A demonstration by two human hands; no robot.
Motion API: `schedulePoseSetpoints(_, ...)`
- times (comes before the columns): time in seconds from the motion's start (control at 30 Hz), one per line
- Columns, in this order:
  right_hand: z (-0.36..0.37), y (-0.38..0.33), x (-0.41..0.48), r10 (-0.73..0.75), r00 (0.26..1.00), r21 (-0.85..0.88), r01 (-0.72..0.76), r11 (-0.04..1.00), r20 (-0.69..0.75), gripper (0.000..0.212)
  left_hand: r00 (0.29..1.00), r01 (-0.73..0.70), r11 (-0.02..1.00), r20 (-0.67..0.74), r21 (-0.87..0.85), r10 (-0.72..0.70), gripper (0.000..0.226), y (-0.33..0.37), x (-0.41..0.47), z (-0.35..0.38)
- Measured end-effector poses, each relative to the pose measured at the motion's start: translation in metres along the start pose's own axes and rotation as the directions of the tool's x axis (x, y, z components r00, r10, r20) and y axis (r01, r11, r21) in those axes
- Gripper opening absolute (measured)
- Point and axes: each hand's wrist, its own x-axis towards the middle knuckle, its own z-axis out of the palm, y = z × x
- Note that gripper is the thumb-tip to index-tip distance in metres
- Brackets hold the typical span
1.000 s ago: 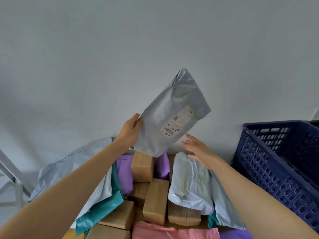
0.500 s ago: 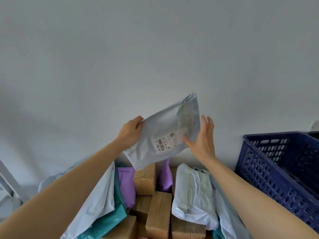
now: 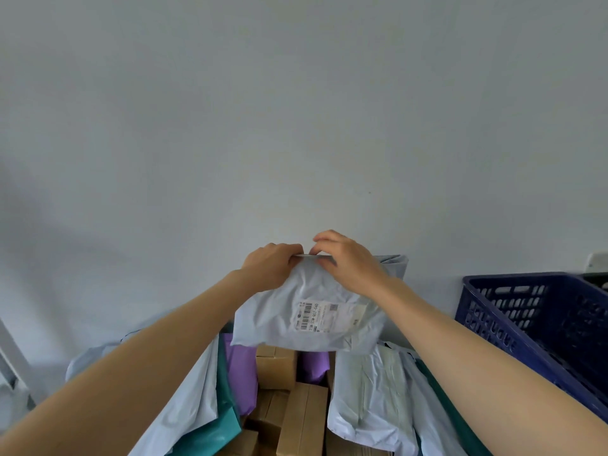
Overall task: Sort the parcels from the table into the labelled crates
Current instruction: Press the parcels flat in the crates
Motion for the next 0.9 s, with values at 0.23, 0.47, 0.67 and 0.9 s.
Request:
schedulePoseSetpoints(0.23, -0.01, 0.003, 0.006, 0.138, 0.99, 0.063, -0.139, 0.988, 0.011, 0.02, 0.989, 0.144, 0.987, -0.017, -0.073, -0.145, 0.035, -0.017, 0.001, -0.011)
schedulePoseSetpoints(0.47, -0.039, 0.021, 0.014, 0.238, 0.966, 0.128, -0.225, 0.966, -0.102, 0.013, 0.845, 0.413, 0.804, -0.149, -0.427, -0.513, 0.105, -0.063, -0.018, -0.001)
schedulePoseSetpoints(0.67, -0.072, 0.019, 0.021, 0.305, 0.921, 0.394, -0.194, 0.898, -0.242, 0.023, 0.762, 0.564, 0.378, 0.287, -0.734, -0.58, 0.097, -0.065, -0.035, 0.044)
schedulePoseSetpoints(0.9, -0.09, 0.012, 0.021, 0.489, 0.837, 0.742, -0.162, 0.651, -0.245, 0.017, 0.853, 0.434, -0.057, 0.43, -0.899, -0.297, 0.054, -0.039, -0.03, 0.06)
